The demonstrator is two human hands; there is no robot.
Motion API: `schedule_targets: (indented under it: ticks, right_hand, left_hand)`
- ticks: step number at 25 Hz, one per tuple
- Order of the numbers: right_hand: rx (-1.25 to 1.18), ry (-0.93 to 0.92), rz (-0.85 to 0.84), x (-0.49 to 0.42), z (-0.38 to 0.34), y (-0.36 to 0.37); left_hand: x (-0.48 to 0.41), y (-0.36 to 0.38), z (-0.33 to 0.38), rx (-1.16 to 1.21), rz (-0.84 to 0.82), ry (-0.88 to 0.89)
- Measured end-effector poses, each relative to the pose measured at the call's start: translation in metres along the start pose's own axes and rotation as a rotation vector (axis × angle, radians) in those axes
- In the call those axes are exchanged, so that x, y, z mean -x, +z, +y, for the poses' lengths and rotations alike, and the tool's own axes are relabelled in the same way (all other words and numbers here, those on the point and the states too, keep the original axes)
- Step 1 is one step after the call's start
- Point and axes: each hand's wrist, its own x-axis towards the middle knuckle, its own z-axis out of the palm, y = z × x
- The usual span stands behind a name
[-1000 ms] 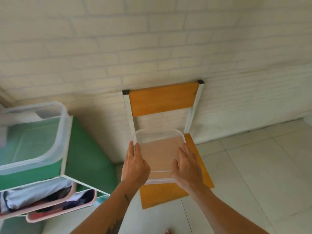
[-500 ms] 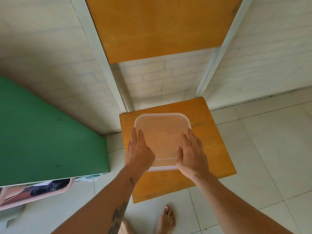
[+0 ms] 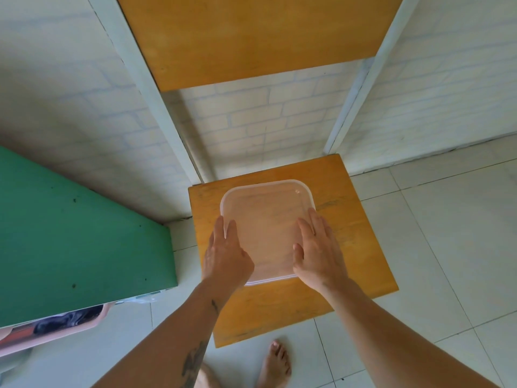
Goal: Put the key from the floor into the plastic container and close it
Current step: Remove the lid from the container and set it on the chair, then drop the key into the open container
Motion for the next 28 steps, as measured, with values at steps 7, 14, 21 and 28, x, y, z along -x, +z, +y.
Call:
schedule_targets:
  ticks: [7,14,21,28]
  right_hand:
    - [-0.109,-0.059,-0.009,0.037,-0.044,-0.071]
    - [-0.274,-0.177,0.006,0.098,-0.103,-0.198]
    - [-0.381,-0.379,0.032,0.135,-0.198,-0.27]
    - [-0.38,-0.552,0.048,0.154,-0.319,-0.287]
  left_hand:
    - [0.04,-0.078,0.021,-0.027,0.06,0.058]
    - [0.134,-0.206,0.044,0.171,0.137,0.068]
    - [0.218,-0.312,0.009,0.356,0.413,0.047]
    - [0.267,-0.383,-0.058,0.488,0.631,0.052]
